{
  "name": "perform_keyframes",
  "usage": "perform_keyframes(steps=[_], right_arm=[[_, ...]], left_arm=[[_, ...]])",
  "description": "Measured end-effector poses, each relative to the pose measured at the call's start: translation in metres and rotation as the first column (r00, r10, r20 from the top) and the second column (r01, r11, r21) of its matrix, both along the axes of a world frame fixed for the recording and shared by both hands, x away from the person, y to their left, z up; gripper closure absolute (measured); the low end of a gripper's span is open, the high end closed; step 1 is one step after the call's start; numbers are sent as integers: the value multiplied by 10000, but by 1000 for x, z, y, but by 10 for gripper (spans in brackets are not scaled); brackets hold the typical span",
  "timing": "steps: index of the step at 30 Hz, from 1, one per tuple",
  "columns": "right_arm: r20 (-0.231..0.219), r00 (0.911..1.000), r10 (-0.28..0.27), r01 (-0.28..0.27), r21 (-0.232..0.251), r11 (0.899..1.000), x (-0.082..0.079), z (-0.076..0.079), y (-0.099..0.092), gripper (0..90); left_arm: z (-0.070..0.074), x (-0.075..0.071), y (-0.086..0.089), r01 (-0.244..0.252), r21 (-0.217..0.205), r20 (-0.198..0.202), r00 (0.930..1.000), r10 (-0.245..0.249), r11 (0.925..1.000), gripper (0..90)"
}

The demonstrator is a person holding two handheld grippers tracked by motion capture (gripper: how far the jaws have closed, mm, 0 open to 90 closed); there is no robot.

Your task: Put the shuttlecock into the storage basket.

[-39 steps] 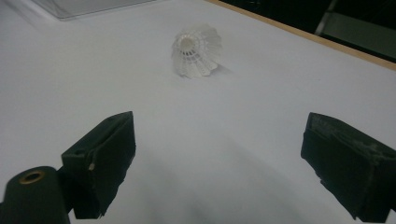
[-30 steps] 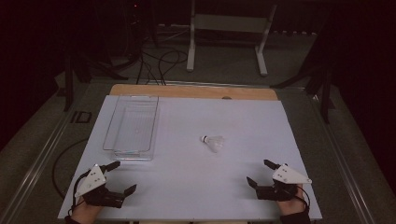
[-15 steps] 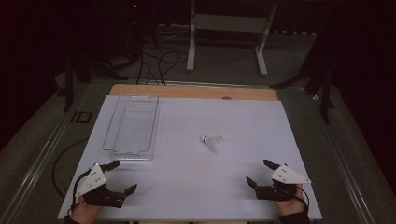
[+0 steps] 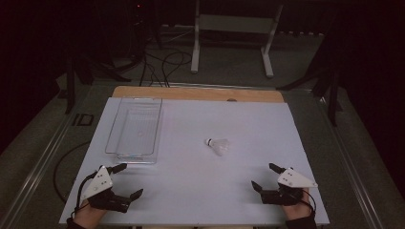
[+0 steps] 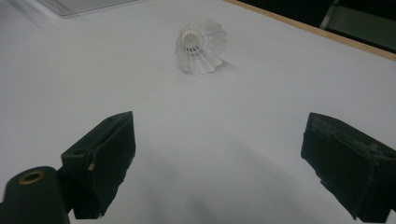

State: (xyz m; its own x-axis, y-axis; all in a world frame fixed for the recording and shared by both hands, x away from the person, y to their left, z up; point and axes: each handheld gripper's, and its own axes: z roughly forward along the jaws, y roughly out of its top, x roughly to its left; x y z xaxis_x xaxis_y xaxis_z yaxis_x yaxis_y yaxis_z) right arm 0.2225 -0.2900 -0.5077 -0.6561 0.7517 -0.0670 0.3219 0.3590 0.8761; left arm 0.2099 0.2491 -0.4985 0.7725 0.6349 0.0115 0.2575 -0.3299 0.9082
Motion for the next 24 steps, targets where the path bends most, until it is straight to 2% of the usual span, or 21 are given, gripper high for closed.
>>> perform_keyframes(steps=[4,7,9,11,12,18,19,22,23,24], right_arm=[[-9,10000,-4,4,-17,10000,0,0,0,100],[31,10000,15,-15,-4,10000,0,0,0,100],[16,10000,41,-41,-5,10000,0,0,0,100],[-16,10000,56,-56,-5,10000,0,0,1,101],[-25,10000,53,-53,7,10000,0,0,1,101],[-9,10000,88,-88,8,10000,0,0,1,101],[-27,10000,93,-93,16,10000,0,0,1,100],[-13,9999,100,-100,9,9999,0,0,1,101],[0,10000,99,-99,5,10000,0,1,1,101],[0,10000,99,-99,5,10000,0,1,1,101]], left_arm=[[8,4,-1,222,222,5,9998,-222,9995,3],[13,6,-3,385,166,-11,9993,-385,9991,3],[18,8,-5,510,399,41,9987,-512,9979,3],[22,10,-6,632,399,40,9980,-634,9972,3],[26,13,-8,740,549,103,9972,-747,9957,3],[37,17,-14,1034,792,202,9942,-1053,9915,3],[40,19,-17,1142,937,210,9930,-1166,9890,3],[43,21,-21,1337,1027,191,9905,-1363,9857,3],[45,22,-24,1472,1154,181,9885,-1502,9824,3],[45,22,-24,1472,1154,181,9885,-1502,9824,3]])
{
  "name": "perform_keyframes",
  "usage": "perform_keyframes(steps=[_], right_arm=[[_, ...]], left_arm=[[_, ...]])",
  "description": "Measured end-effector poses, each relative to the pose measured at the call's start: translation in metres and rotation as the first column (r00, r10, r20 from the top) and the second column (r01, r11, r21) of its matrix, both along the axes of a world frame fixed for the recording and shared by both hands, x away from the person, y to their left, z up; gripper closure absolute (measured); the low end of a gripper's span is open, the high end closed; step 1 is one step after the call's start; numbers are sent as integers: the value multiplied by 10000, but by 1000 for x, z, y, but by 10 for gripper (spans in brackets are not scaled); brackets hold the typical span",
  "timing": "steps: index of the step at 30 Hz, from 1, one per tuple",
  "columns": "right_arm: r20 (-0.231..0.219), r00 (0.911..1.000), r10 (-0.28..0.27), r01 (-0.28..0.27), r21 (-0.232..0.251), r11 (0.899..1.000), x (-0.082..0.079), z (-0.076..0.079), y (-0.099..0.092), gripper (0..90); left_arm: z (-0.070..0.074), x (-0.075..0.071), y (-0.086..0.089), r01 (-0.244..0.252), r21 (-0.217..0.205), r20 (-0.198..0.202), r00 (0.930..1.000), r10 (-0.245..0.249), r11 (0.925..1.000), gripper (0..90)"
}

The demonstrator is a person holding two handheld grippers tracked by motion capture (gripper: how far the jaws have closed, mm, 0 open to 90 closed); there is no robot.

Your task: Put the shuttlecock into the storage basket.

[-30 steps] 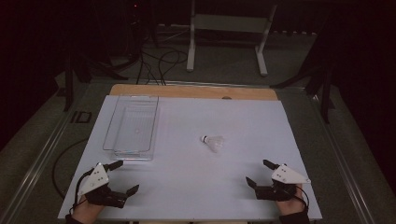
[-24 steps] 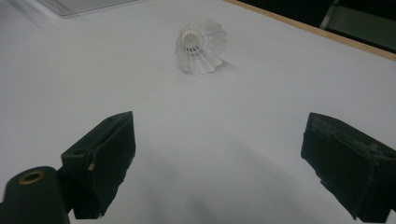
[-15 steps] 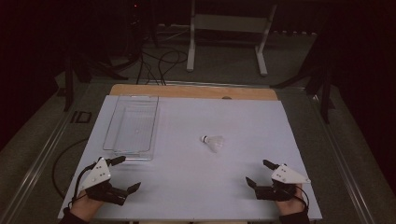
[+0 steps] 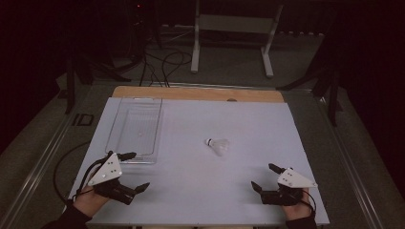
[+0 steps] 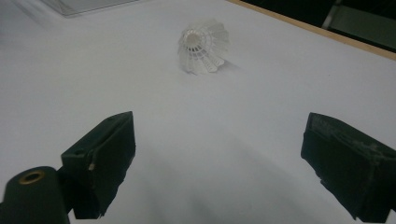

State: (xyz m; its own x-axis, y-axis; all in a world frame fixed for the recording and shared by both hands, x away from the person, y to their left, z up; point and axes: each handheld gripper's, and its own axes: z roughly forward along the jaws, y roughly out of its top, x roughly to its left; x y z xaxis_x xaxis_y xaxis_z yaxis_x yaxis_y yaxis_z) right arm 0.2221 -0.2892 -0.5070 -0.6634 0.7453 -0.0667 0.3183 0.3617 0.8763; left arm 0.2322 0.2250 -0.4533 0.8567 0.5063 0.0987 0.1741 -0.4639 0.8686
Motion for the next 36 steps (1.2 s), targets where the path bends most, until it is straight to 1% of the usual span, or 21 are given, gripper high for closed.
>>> perform_keyframes(steps=[1,4,8,10,13,17,20,22,25,26,27,29,30,33,34,36], right_arm=[[-2,10000,9,-9,5,10000,0,0,0,101],[-12,10000,32,-32,15,10000,0,0,0,100],[-15,10000,54,-54,48,10000,0,1,0,101],[-15,10000,53,-53,48,10000,0,1,0,101],[-26,10000,64,-64,45,10000,0,1,1,101],[-52,9999,90,-90,74,9999,0,0,1,101],[-8,9999,122,-122,85,9999,0,0,1,102],[-13,9999,99,-99,90,9999,-1,1,1,101],[-46,9999,105,-105,81,9999,0,0,1,101],[-46,9999,100,-100,77,9999,0,0,1,102],[-47,9999,101,-101,80,9999,0,1,1,101],[-21,9999,112,-112,57,9999,0,1,1,101],[-31,9999,121,-121,69,9999,-1,1,1,101],[-44,9999,135,-134,64,9999,0,0,1,101],[-61,9999,144,-144,93,9999,0,0,1,101],[-45,9999,136,-136,75,9999,0,1,1,101]], left_arm=[[1,2,-3,151,12,-50,9999,-151,9999,3],[4,5,-8,370,238,-86,9993,-368,9990,3],[8,9,-13,546,409,-78,9985,-543,9977,3],[10,10,-16,627,549,17,9980,-629,9965,3],[13,13,-20,754,757,19,9971,-757,9943,4],[18,17,-25,962,1126,-54,9953,-962,9890,3],[20,19,-28,1150,1327,-87,9933,-1149,9845,4],[21,21,-31,1262,1433,-201,9920,-1246,9816,3],[20,24,-34,1444,1645,-353,9895,-1405,9757,4],[20,25,-36,1543,1643,-440,9879,-1490,9743,3],[20,26,-38,1593,1688,-446,9871,-1539,9727,3],[22,27,-42,1805,1930,-533,9834,-1734,9645,3],[22,28,-44,1857,2017,-506,9825,-1791,9617,3],[24,31,-50,2121,2229,-750,9769,-2002,9515,3],[24,32,-52,2178,2372,-747,9757,-2058,9467,4],[24,35,-55,2334,2480,-864,9720,-2185,9402,3]])
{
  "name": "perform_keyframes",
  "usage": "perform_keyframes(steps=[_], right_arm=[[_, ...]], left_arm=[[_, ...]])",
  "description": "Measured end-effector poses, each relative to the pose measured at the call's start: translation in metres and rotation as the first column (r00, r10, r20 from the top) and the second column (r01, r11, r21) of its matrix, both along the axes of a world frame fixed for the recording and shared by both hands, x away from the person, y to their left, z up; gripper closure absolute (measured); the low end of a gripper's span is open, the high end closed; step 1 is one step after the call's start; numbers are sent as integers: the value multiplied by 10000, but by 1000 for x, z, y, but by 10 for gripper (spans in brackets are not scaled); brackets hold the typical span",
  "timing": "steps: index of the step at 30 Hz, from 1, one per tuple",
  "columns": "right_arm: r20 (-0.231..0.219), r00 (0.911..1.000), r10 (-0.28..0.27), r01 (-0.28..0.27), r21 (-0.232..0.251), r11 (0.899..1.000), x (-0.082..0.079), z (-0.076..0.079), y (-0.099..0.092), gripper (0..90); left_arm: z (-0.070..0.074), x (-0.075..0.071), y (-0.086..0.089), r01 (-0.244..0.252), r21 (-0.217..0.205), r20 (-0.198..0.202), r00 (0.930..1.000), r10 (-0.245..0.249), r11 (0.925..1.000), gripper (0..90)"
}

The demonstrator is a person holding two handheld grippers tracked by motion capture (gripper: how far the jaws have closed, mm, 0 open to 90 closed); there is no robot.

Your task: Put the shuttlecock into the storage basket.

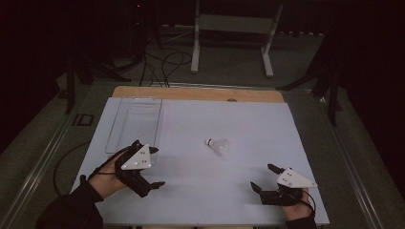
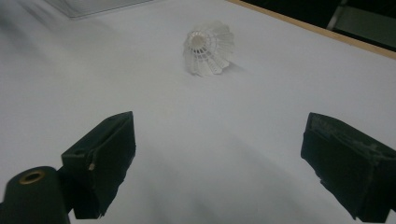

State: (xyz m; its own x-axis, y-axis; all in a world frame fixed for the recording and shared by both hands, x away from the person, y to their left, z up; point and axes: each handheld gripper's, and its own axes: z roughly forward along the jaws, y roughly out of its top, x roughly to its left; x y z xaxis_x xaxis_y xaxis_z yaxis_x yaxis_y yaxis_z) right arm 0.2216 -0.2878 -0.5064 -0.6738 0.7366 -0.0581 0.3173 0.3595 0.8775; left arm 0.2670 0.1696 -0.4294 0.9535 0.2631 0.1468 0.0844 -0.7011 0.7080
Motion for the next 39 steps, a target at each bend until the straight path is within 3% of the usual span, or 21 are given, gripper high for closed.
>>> perform_keyframes(steps=[8,20,28,34,39], right_arm=[[-1,10000,10,-10,28,10000,0,0,0,101],[14,10000,49,-49,63,10000,0,0,0,101],[35,10000,57,-57,49,10000,0,0,0,101],[25,10000,70,-70,65,10000,0,0,0,101],[37,10000,81,-81,44,10000,0,0,0,101]], left_arm=[[-1,7,-14,525,643,-254,9984,-510,9965,3],[-1,15,-31,1122,1239,-509,9930,-1066,9859,3],[1,17,-43,1712,1172,-618,9844,-1648,9782,3],[0,21,-56,2119,1466,-706,9765,-2034,9662,4],[1,23,-63,2406,1463,-861,9694,-2299,9595,3]])
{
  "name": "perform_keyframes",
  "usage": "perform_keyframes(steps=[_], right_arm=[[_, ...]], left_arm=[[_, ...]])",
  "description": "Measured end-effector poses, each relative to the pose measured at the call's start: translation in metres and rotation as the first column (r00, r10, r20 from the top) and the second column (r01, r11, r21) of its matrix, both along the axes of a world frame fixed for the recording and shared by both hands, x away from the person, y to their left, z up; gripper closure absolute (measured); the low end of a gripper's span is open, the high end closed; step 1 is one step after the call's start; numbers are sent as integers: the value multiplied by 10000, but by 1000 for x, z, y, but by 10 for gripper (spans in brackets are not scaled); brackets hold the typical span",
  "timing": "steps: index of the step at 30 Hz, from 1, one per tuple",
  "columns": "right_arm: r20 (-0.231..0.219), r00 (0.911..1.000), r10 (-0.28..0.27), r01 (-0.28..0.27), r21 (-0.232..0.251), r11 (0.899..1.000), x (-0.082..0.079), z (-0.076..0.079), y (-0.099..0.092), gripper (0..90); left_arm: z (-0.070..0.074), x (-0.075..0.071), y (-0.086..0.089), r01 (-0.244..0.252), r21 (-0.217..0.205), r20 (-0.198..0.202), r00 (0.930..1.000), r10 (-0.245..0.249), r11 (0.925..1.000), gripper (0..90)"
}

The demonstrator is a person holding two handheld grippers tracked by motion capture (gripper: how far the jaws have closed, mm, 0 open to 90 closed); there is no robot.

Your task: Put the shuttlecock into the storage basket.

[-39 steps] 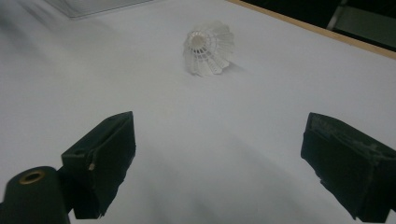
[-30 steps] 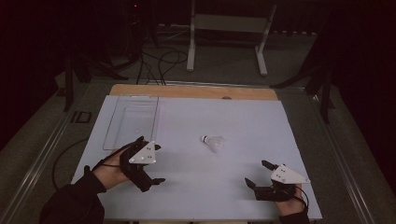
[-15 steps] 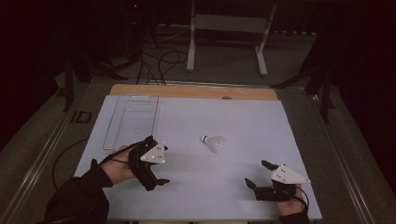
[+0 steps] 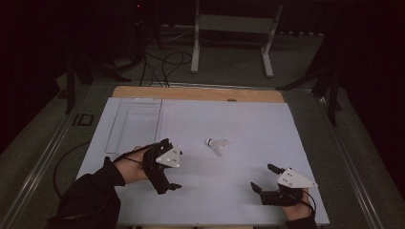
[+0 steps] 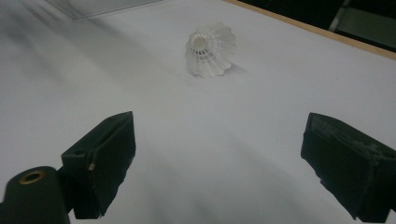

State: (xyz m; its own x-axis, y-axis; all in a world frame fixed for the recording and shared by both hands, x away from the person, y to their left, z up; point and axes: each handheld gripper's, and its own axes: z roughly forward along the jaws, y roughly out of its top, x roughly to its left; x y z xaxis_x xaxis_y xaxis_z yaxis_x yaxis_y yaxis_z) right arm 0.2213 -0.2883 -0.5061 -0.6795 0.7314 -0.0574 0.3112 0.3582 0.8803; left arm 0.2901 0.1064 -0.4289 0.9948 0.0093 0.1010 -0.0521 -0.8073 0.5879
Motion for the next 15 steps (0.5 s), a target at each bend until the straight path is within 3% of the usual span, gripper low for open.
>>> perform_keyframes(steps=[15], right_arm=[[-39,10000,2,-2,52,10000,0,-1,0,101]], left_arm=[[1,12,-18,650,299,-12,9979,-650,9974,4]])
